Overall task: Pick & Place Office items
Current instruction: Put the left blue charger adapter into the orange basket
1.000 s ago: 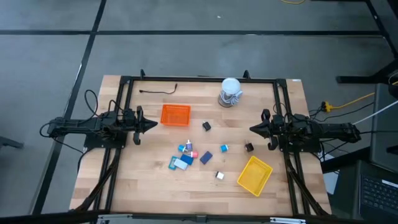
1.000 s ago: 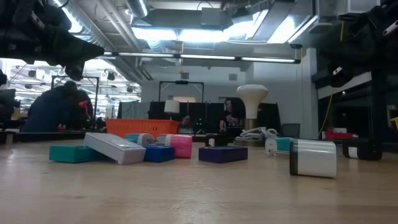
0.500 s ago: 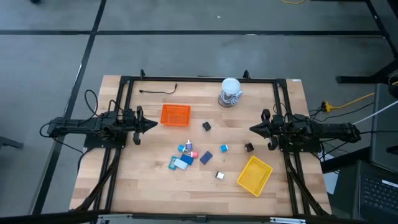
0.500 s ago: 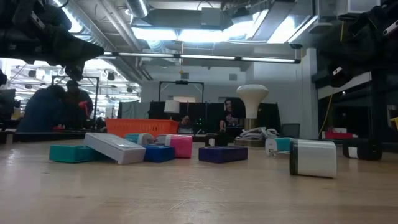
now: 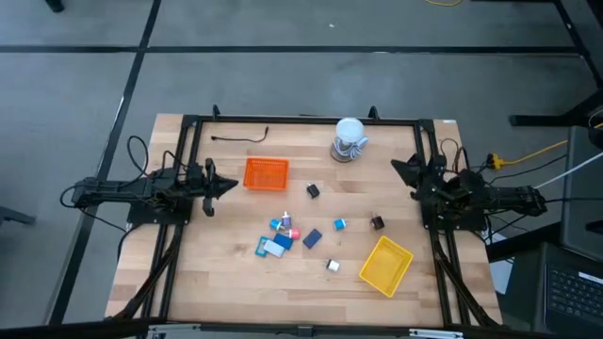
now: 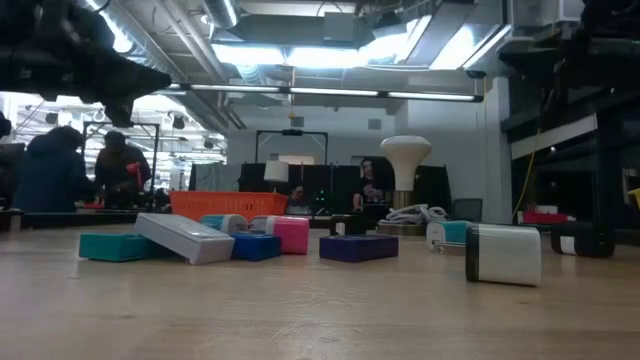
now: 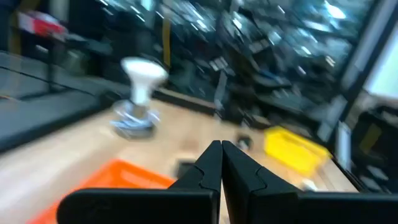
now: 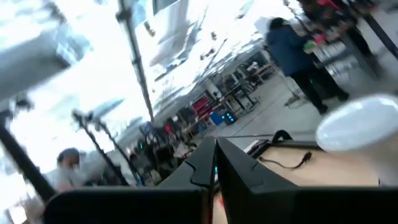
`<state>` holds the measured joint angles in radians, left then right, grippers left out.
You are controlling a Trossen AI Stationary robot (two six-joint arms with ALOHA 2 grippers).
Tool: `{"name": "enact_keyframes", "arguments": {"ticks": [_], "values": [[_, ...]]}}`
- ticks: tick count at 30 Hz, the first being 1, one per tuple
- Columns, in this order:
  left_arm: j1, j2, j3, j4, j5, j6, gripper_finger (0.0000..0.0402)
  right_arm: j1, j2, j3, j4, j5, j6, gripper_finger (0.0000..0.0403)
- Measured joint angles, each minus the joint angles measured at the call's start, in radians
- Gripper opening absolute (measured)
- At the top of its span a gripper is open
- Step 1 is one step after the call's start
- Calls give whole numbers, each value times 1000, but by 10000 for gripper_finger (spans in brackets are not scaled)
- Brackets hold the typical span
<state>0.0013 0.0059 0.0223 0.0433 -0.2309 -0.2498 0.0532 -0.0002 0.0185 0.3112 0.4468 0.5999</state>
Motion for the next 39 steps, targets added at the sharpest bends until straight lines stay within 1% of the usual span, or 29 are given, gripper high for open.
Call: {"name": "enact_keyframes", "arguments": {"ticks": [3,6,8,10,13,17,18,21,22,26,29,35,37,39], "values": [[0,0,0,95,-82,-2,1,0,0,0,0,44,105,20],[0,0,0,222,-139,-2,1,0,0,0,-3,85,164,20],[0,0,0,299,-150,-2,1,0,0,0,-3,96,194,20],[0,0,0,329,-149,-12,1,0,0,0,2,118,231,20],[0,0,0,373,-161,-78,1,0,0,0,5,124,304,20],[0,0,0,370,-164,-207,1,0,0,0,6,125,287,20],[0,0,0,360,-179,-245,1,0,0,0,5,123,281,20],[0,3,0,307,-245,-443,1,0,0,0,-5,114,288,20],[0,3,0,292,-258,-474,1,0,0,0,-12,114,295,20],[0,3,0,256,-247,-464,5,0,0,0,-12,117,260,20],[0,3,0,238,-280,-463,11,0,0,0,-12,139,310,20],[0,11,0,209,-273,-511,15,0,0,0,-12,155,387,20],[0,17,-1,220,-297,-491,15,0,0,0,-9,145,401,21],[0,21,-1,245,-316,-454,20,0,0,0,32,112,411,26]]}}
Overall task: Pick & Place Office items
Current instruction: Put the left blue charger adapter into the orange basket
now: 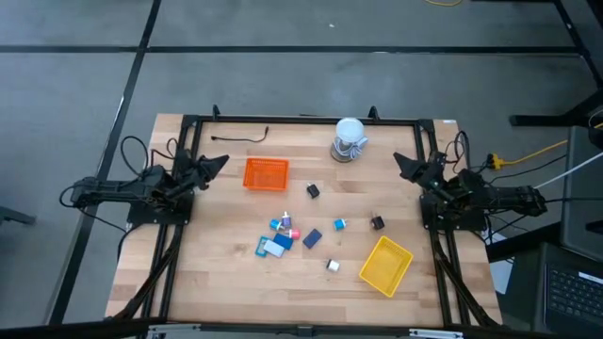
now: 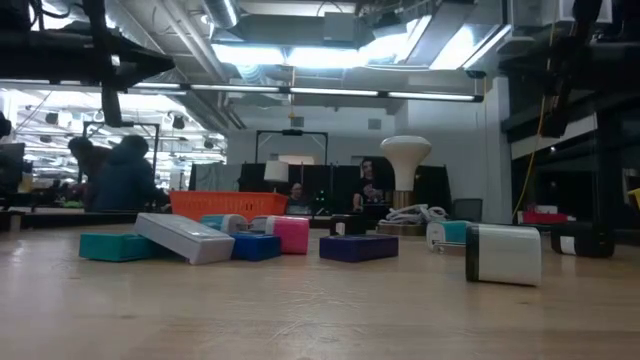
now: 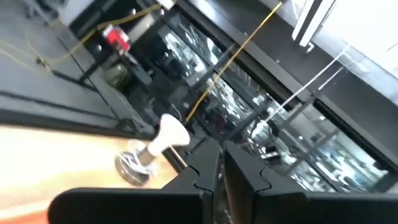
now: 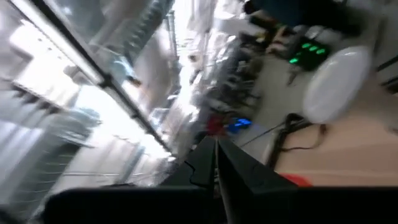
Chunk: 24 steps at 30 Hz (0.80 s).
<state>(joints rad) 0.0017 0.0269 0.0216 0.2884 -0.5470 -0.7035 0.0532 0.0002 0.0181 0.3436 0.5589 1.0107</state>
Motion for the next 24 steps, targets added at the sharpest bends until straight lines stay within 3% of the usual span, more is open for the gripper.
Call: {"name": "enact_keyframes", "arguments": {"ticks": [3,6,10,12,16,18,21,24], "values": [[0,0,0,95,-8,39,48,0,18,0,143,-49,-29,50],[0,0,1,169,-14,70,97,0,70,29,193,-9,-84,94],[0,19,49,130,8,119,170,0,191,121,188,21,-159,155],[0,67,109,34,52,113,195,0,290,201,189,18,-194,175],[0,277,314,-273,163,93,206,0,544,439,147,-22,-366,186],[0,423,434,-393,189,156,200,0,678,589,59,-24,-494,182],[-1,636,625,-555,205,315,191,0,840,820,-153,37,-666,171],[0,819,795,-747,173,452,192,-6,951,1036,-436,108,-700,163]]}}
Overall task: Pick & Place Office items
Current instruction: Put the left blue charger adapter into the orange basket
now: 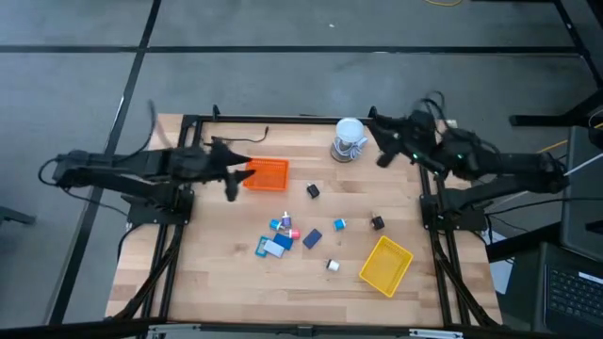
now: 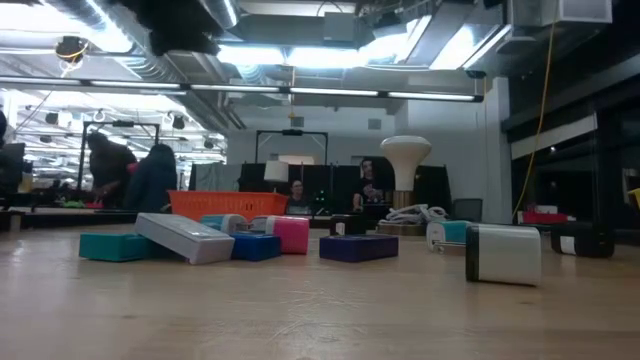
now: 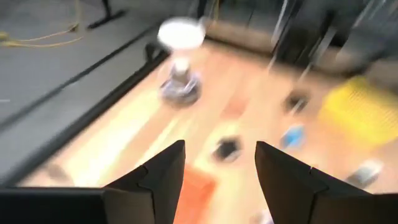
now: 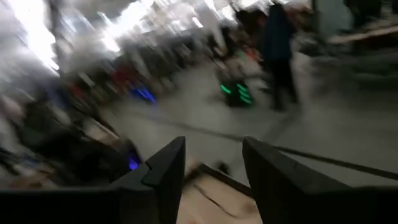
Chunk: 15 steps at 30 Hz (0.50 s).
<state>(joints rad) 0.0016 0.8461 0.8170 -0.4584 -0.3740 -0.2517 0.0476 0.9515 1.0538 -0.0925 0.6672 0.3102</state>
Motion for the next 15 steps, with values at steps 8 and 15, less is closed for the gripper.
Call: {"name": "enact_keyframes", "arguments": {"ticks": [8,15], "values": [[0,285,221,-215,30,222,219,-3,127,353,-539,131,47,167],[-1,435,225,-219,126,215,226,-2,151,390,-853,78,182,171]]}}
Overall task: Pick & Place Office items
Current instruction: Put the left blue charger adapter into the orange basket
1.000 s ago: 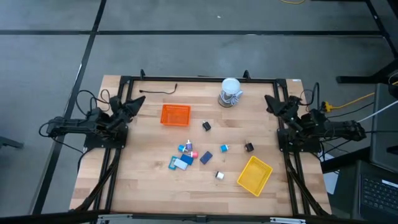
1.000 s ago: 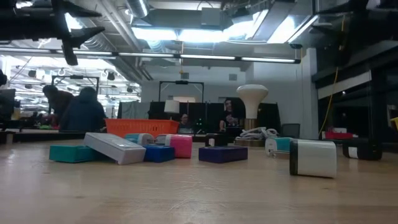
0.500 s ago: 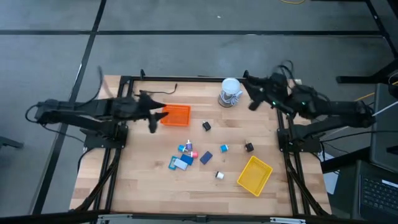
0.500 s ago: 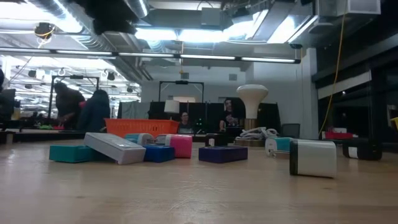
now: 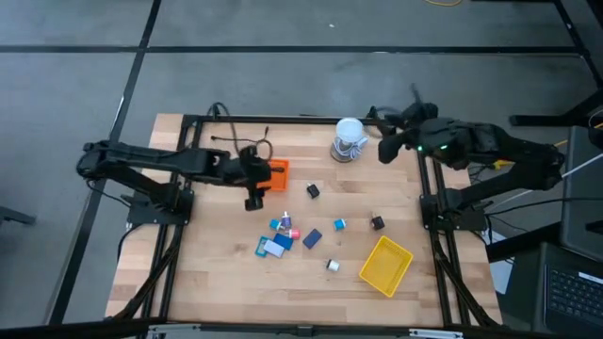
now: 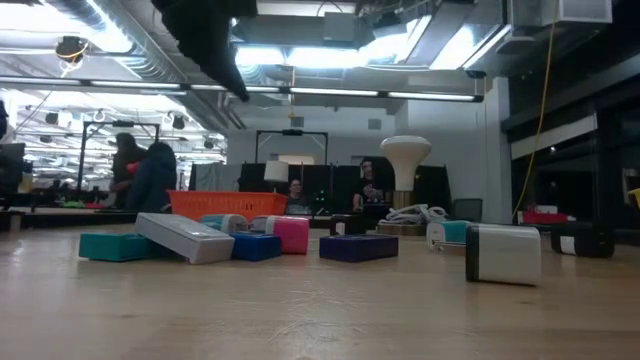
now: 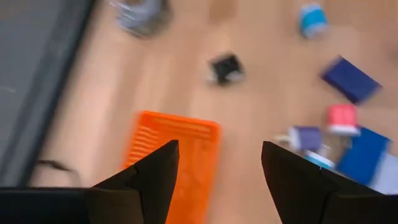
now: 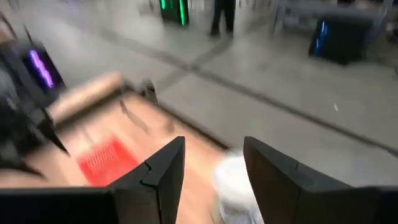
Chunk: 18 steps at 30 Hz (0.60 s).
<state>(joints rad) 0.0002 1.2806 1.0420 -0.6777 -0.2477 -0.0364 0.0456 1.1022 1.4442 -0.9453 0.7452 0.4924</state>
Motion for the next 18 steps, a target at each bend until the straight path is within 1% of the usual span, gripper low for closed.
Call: {"name": "enact_keyframes", "arguments": {"ticks": [3,9,11,14,18], "values": [[-33,61,0,1,66,-11,226,0,14,0,-79,-5,24,171],[-153,141,1,15,137,28,226,0,18,0,-69,-5,-6,171],[-189,174,1,25,138,32,226,-1,18,0,-67,-14,-21,171],[-226,222,0,44,137,32,226,-15,18,0,-48,-57,-61,171],[-235,287,1,107,143,7,226,-20,18,0,-8,-112,-88,171]]}}
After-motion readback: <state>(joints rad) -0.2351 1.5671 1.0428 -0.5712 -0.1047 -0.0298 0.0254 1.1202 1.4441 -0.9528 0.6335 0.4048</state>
